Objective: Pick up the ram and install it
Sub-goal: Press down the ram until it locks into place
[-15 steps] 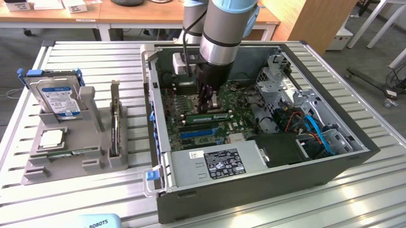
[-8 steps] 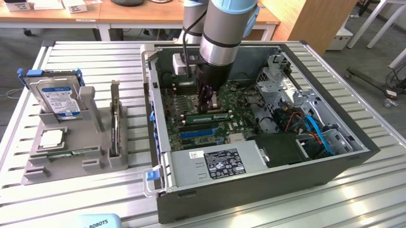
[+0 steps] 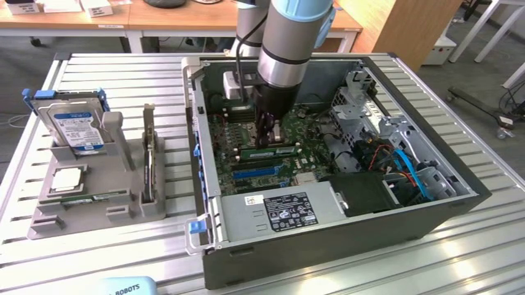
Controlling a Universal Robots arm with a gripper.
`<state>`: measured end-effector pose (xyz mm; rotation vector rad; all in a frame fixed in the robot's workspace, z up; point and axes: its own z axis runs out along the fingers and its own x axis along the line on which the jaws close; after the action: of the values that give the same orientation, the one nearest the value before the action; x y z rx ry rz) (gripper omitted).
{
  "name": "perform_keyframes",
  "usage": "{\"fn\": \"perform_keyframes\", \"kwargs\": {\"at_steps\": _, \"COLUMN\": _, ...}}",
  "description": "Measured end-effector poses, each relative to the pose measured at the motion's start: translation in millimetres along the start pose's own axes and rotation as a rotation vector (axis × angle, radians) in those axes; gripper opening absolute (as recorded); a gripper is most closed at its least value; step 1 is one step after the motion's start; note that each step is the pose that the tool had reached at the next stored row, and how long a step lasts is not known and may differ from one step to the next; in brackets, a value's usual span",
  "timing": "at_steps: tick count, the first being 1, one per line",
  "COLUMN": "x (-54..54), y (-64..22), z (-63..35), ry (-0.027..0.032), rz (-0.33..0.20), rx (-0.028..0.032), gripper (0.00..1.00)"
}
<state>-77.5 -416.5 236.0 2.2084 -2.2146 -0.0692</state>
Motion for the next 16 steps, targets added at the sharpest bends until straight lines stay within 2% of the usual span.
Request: {"fn": "perform_keyframes", "kwargs": {"at_steps": 16, "x": 0.1, "y": -0.2, "z": 5.3, "ry": 0.0000, "rz": 0.000, "rx": 0.0000, "gripper": 0.10}}
